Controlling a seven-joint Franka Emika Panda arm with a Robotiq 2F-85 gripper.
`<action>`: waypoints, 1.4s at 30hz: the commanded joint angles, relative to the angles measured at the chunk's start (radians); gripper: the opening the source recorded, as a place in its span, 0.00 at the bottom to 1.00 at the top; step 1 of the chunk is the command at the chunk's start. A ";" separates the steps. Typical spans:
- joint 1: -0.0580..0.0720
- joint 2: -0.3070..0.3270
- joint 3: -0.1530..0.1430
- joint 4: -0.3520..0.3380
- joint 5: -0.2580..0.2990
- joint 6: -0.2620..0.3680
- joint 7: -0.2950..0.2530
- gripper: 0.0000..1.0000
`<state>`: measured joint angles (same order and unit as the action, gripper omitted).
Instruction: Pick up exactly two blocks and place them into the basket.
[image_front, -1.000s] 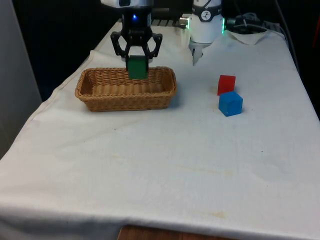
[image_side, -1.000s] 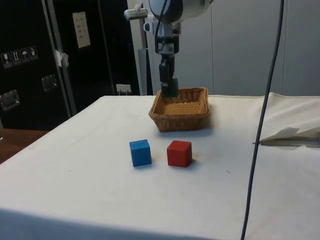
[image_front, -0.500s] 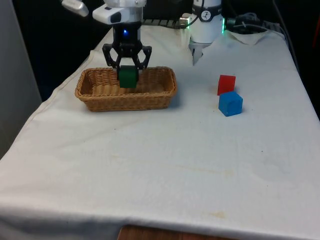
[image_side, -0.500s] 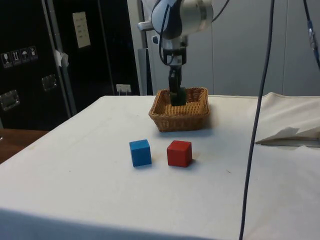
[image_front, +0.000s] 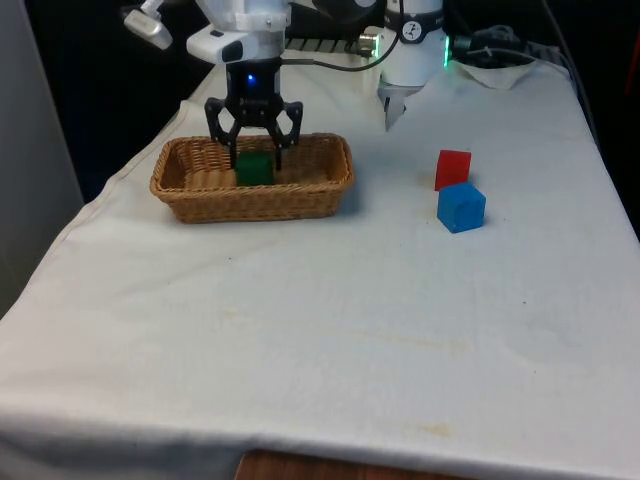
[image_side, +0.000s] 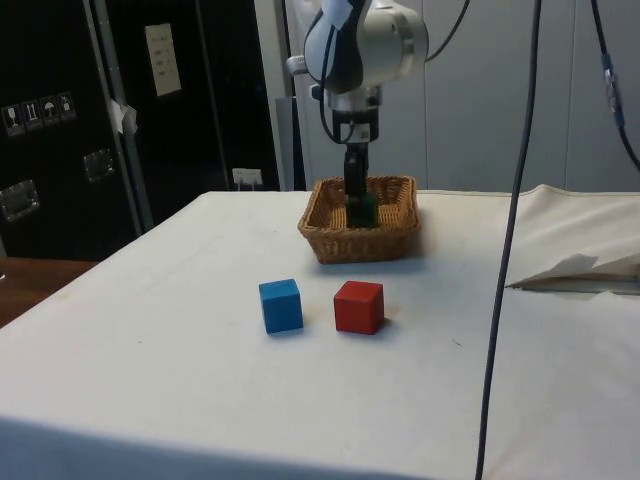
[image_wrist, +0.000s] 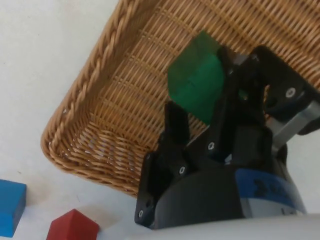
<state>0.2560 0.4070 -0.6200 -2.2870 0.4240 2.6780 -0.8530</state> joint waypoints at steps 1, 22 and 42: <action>-0.005 -0.005 0.010 -0.006 0.013 0.016 -0.011 0.37; 0.028 -0.064 -0.023 -0.025 -0.052 -0.017 0.016 1.00; 0.027 -0.205 -0.012 -0.036 -0.242 -0.074 0.049 1.00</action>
<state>0.2770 0.2100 -0.6250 -2.3220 0.2080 2.6060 -0.8100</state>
